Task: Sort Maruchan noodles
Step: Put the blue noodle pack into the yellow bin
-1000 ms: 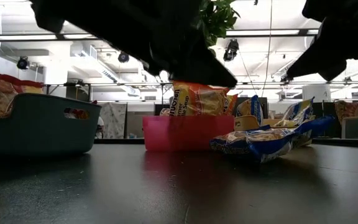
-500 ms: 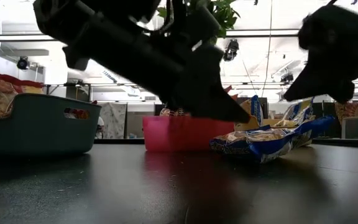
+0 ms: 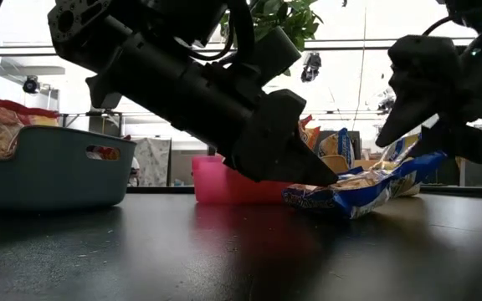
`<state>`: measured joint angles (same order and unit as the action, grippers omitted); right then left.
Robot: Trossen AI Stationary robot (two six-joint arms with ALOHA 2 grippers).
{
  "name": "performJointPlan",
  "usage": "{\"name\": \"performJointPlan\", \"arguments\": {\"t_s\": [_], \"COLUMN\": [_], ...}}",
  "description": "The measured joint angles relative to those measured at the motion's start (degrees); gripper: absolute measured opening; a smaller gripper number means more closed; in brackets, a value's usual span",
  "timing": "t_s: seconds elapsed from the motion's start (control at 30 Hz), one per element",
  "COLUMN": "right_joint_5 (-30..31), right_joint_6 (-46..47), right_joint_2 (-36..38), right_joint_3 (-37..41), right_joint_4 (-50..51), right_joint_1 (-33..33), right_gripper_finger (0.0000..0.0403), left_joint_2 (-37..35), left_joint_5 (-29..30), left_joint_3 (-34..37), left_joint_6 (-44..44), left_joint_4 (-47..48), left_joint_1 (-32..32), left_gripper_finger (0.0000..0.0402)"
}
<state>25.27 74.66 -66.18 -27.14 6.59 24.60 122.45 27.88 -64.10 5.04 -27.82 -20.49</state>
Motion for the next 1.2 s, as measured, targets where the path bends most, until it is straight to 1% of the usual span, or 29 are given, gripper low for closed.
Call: {"name": "performJointPlan", "arguments": {"t_s": [0.13, 0.3, 0.43, 0.57, 0.8, 0.93, 1.0, 1.07, 1.2], "right_joint_5": [-0.2, -0.3, -0.3, -1.9, -2.3, -2.3, -2.2, -2.2, -2.3], "right_joint_6": [0.5, 0.0, -2.3, -5.8, -7.3, -7.2, -7.2, -7.2, -7.7], "right_joint_2": [-3.4, -9.3, -13.2, -16.2, -21.3, -22.8, -23.0, -23.2, -23.2], "right_joint_3": [0.0, 0.0, 0.0, -0.4, -1.1, -1.6, -1.7, -1.7, -1.7], "right_joint_4": [-3.3, -10.4, -17.9, -25.7, -31.4, -31.5, -31.6, -31.6, -31.7], "right_joint_1": [0.0, 0.0, -0.4, -1.7, -2.6, -2.7, -2.7, -2.8, -2.9], "right_gripper_finger": [0.0313, 0.0336, 0.0338, 0.0332, 0.0327, 0.0326, 0.0317, 0.0296, 0.0225], "left_joint_2": [0.0, 0.0, -0.1, -0.1, -0.1, -0.1, -0.1, -0.1, 0.0], "left_joint_5": [0.0, 0.1, 0.0, 0.0, 0.0, 0.0, 0.0, 0.0, 0.0], "left_joint_3": [0.0, 0.4, 0.7, 0.8, 0.9, 1.0, 1.0, 1.0, 1.0], "left_joint_6": [0.4, 1.6, 1.8, 1.8, 1.7, 1.7, 1.7, 1.7, 1.7], "left_joint_4": [0.4, 0.4, 0.4, 0.3, 0.3, 0.2, 0.2, 0.2, -0.1], "left_joint_1": [0.0, 0.0, 0.1, 0.1, 0.1, 0.1, 0.1, 0.1, 0.1], "left_gripper_finger": [0.008, 0.008, 0.008, 0.008, 0.008, 0.008, 0.008, 0.008, 0.008]}}
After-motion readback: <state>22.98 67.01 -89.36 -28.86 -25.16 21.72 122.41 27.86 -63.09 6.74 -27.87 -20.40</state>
